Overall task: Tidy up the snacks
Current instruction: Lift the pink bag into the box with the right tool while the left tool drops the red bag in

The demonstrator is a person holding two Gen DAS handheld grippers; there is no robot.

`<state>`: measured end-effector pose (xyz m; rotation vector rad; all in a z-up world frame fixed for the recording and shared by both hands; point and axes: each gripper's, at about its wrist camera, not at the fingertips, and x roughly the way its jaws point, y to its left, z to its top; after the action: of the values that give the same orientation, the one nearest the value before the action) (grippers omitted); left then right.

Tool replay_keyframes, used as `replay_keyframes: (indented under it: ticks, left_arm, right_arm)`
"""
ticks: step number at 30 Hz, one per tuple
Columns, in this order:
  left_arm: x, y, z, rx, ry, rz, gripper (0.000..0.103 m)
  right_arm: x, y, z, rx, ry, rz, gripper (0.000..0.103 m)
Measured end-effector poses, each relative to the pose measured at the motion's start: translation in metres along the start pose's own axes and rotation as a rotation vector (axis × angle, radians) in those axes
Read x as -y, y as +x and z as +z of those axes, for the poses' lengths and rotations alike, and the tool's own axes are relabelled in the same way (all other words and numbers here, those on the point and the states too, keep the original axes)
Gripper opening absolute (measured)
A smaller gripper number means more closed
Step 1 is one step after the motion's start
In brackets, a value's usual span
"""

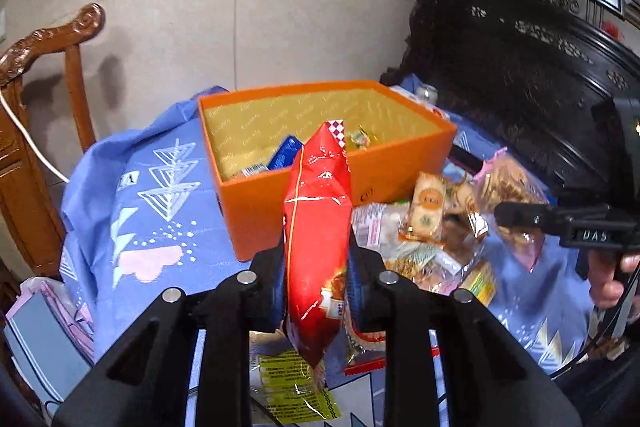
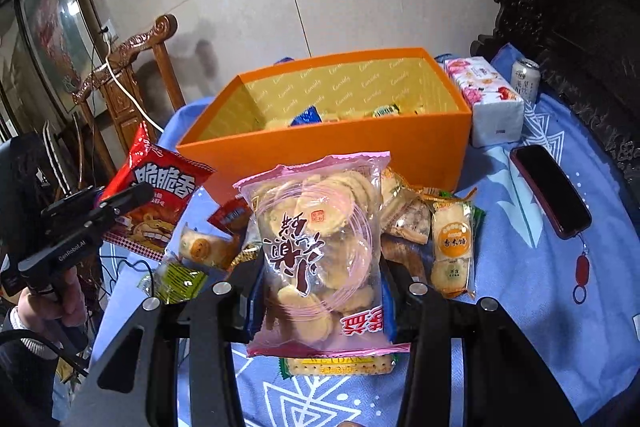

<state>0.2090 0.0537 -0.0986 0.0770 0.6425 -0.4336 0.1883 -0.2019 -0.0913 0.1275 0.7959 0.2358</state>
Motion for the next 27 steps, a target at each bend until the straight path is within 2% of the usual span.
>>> replay_keyframes:
  ticks: [5,12,17,23,24,25,26,27]
  left_arm:
    - [0.002,-0.015,0.019,0.03,-0.028,0.031,0.022]
    - [0.004,-0.029,0.071,0.152,-0.056,0.018,0.022]
    - [0.006,-0.022,0.109,0.21,-0.041,0.023,0.022]
    - [0.003,0.004,0.151,0.231,-0.028,0.059,0.024]
    - [0.001,0.013,0.158,0.216,-0.032,0.092,0.051]
    - [-0.001,0.018,0.162,0.201,-0.047,0.131,0.076]
    - [-0.004,0.02,0.164,0.186,-0.074,0.19,0.097]
    - [-0.006,0.016,0.162,0.204,-0.108,0.233,0.099]
  right_arm:
    - [-0.003,-0.01,0.014,0.033,-0.01,0.005,0.044]
    - [-0.004,-0.017,0.055,0.106,-0.039,-0.004,0.044]
    - [0.001,-0.012,0.093,0.155,-0.031,-0.015,0.044]
    - [0.006,0.01,0.141,0.207,-0.036,-0.028,0.046]
    - [0.006,0.016,0.15,0.213,-0.046,-0.026,0.047]
    - [0.006,0.021,0.155,0.207,-0.051,-0.031,0.069]
    - [0.007,0.024,0.16,0.194,-0.043,-0.06,0.083]
    - [0.008,0.02,0.159,0.207,-0.028,-0.065,0.083]
